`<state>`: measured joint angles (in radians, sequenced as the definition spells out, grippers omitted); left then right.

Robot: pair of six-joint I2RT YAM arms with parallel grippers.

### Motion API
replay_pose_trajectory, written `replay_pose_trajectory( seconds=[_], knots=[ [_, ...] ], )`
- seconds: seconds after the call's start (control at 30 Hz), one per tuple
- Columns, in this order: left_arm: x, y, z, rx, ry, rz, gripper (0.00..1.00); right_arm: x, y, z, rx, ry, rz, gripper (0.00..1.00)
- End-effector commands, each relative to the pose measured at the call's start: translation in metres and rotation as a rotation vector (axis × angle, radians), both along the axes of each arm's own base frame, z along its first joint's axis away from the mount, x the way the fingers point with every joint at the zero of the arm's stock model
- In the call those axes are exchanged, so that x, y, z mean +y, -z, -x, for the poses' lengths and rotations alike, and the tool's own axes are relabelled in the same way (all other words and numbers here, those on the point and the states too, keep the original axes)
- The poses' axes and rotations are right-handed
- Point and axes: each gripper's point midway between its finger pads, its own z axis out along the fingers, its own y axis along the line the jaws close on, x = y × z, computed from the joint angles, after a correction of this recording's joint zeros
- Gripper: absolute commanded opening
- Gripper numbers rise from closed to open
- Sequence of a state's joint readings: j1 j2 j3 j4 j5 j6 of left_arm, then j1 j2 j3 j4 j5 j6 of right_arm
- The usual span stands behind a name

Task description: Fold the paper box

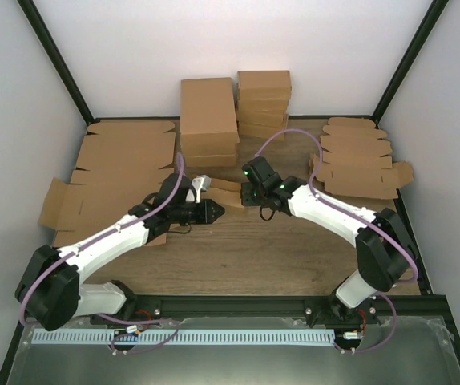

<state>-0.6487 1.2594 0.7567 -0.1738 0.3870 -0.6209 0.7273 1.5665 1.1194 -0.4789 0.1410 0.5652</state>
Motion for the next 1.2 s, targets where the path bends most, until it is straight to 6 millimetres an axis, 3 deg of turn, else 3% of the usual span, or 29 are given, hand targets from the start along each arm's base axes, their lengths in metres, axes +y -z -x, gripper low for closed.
replay_pose_trajectory(
  seconds=[0.0,0.17,0.37,0.53,0.77,0.83,0.93,1.03,1.07,1.17],
  knots=[
    [-0.012,-0.011,-0.013,-0.090,0.030,0.037,0.19,-0.006,0.030,0.017,0.120,-0.044,0.075,0.04],
    [-0.006,-0.016,-0.018,-0.130,0.001,0.004,0.18,-0.006,0.031,0.017,0.114,-0.071,0.082,0.10],
    [0.020,-0.019,-0.021,-0.140,-0.089,-0.112,0.18,-0.010,0.023,0.020,0.080,-0.103,0.088,0.30],
    [0.037,-0.022,-0.017,-0.134,-0.125,-0.177,0.19,-0.012,0.013,0.022,0.056,-0.114,0.085,0.35],
    [0.050,-0.042,-0.010,-0.169,-0.150,-0.186,0.22,-0.014,-0.002,0.024,0.022,-0.133,0.072,0.42],
    [0.063,-0.045,-0.015,-0.173,-0.190,-0.246,0.23,-0.014,-0.008,0.025,0.012,-0.138,0.064,0.45],
    [0.098,-0.042,-0.028,-0.169,-0.293,-0.396,0.32,-0.014,-0.016,0.027,-0.004,-0.151,0.054,0.55],
    [0.122,-0.041,-0.038,-0.164,-0.369,-0.500,0.54,-0.014,-0.025,0.027,-0.029,-0.159,0.042,0.58],
    [0.123,-0.040,-0.039,-0.165,-0.362,-0.506,0.60,-0.013,-0.027,0.028,-0.033,-0.165,0.036,0.59],
    [0.119,-0.033,-0.044,-0.164,-0.341,-0.522,0.68,-0.006,-0.036,0.029,-0.049,-0.206,0.007,0.66]
  ],
)
